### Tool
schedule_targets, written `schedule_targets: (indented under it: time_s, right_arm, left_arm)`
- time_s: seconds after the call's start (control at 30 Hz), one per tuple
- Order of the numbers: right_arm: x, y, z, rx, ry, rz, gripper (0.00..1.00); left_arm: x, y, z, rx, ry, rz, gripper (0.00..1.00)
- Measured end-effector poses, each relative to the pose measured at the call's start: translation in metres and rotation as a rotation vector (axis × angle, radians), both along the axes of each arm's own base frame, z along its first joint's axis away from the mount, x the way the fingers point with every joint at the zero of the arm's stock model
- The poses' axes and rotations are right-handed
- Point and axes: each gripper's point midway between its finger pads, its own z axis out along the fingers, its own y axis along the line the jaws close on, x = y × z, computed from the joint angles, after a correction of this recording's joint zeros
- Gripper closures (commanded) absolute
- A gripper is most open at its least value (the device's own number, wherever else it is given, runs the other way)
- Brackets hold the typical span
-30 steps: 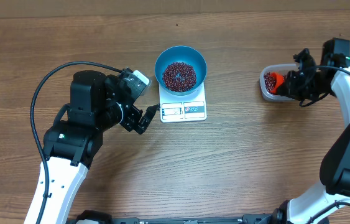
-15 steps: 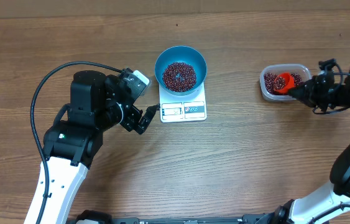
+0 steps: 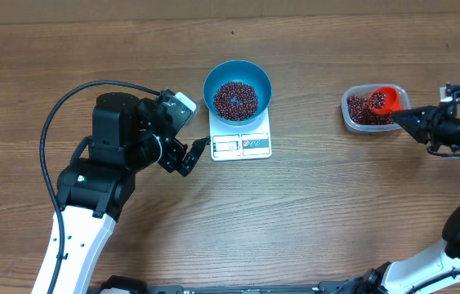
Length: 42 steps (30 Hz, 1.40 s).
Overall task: Scoop item into bowl and weigh 150g on scale
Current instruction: 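Scoop more beans from the tub with the right gripper, then carry the scoop over the bowl and tip the beans in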
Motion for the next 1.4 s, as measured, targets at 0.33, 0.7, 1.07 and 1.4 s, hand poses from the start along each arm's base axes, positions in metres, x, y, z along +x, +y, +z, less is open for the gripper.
schedule_targets:
  time_s: [0.33, 0.7, 1.07, 1.4]
  right_arm:
    - [0.000, 0.020, 0.020, 0.091, -0.095, 0.056, 0.96]
    - [0.017, 0.116, 0.037, 0.179, -0.122, 0.279, 0.96]
    - [0.037, 0.196, 0.060, 0.200, -0.149, 0.430, 0.96]
    - [0.043, 0.266, 0.054, 0.119, -0.105, 0.481, 0.96]
  left_arm:
    - [0.000, 0.000, 0.000, 0.000, 0.000, 0.000, 0.00]
    - [0.000, 0.000, 0.000, 0.000, 0.000, 0.000, 0.00]
    - [0.000, 0.000, 0.000, 0.000, 0.000, 0.000, 0.00]
    - [0.000, 0.000, 0.000, 0.000, 0.000, 0.000, 0.00]
